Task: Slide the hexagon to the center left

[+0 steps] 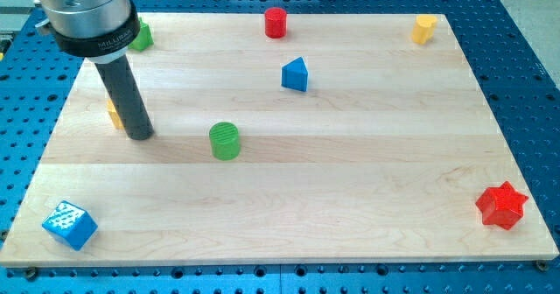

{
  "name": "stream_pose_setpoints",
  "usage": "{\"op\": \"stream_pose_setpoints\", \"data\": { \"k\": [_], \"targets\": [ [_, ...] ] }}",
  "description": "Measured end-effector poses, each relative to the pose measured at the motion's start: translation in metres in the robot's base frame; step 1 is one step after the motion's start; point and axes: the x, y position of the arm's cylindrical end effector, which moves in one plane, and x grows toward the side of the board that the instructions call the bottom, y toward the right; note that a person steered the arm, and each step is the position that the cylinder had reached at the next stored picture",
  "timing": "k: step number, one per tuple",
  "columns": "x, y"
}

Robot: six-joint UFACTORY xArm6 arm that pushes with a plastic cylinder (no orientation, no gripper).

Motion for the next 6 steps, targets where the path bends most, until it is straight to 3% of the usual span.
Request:
{"op": "stream_pose_setpoints", "data": {
  "k": [3, 5, 6],
  "targets": [
    [-0.024, 0.118],
    [-0.026, 0.029],
    [-0.027, 0.018]
  ]
}}
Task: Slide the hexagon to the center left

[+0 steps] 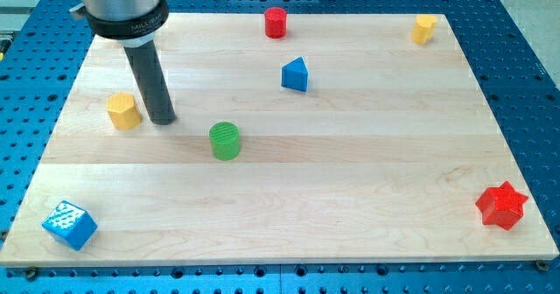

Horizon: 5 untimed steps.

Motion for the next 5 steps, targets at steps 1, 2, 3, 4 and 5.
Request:
{"op": "stream_pose_setpoints", "data": {
  "k": [1, 2, 3, 4, 5],
  "targets": [
    [0.0, -0.031],
    [0.0, -0.041],
    [0.0, -0.032],
    [0.0, 0.03],
    [0.025, 0.09]
  ]
}}
